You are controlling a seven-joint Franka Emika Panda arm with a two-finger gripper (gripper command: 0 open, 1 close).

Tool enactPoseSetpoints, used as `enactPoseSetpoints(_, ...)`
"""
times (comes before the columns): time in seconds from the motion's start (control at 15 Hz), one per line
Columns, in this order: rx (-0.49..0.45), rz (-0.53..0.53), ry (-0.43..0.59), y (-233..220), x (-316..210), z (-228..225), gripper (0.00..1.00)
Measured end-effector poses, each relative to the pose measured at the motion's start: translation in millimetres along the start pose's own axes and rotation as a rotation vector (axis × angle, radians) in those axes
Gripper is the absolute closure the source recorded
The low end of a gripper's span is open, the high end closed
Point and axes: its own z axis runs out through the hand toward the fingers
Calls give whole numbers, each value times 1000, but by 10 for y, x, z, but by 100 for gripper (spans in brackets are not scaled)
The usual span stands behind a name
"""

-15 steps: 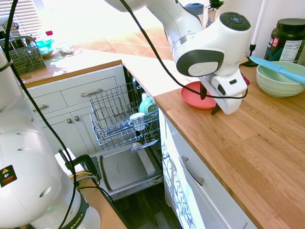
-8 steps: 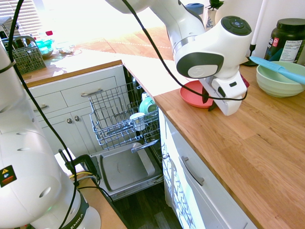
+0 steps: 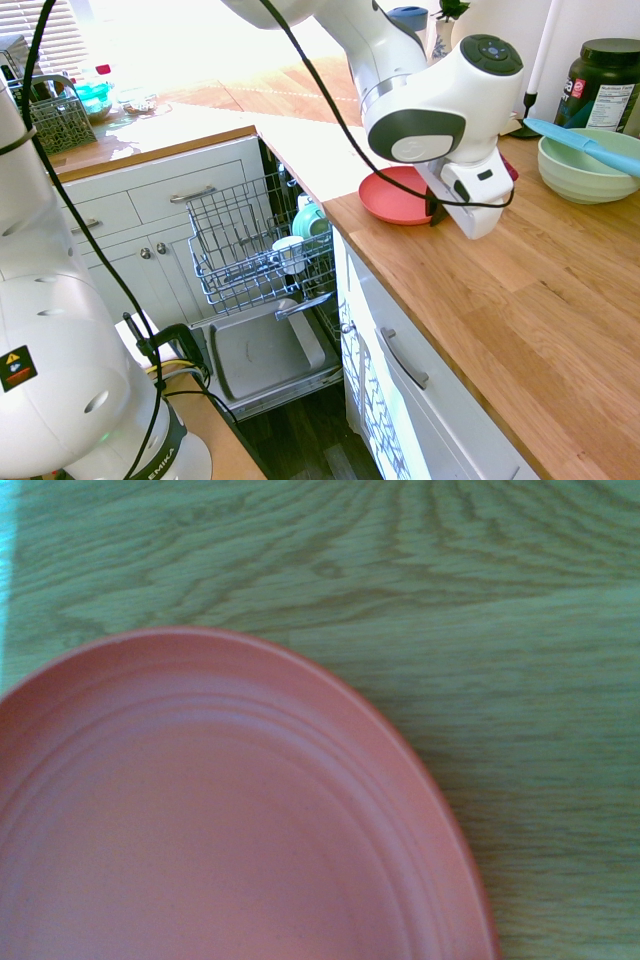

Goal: Put the plate in the dishwasher

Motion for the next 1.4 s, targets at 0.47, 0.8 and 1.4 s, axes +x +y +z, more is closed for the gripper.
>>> enactPoseSetpoints(0.47, -175, -355, 249, -1122, -643, -1159, 100)
enactPoseSetpoints(0.8, -299, -673, 430, -1782, -2803, -557, 100)
enactPoseSetpoints(1.4, -521, -1119, 802, -1256, -5491, 1157, 100)
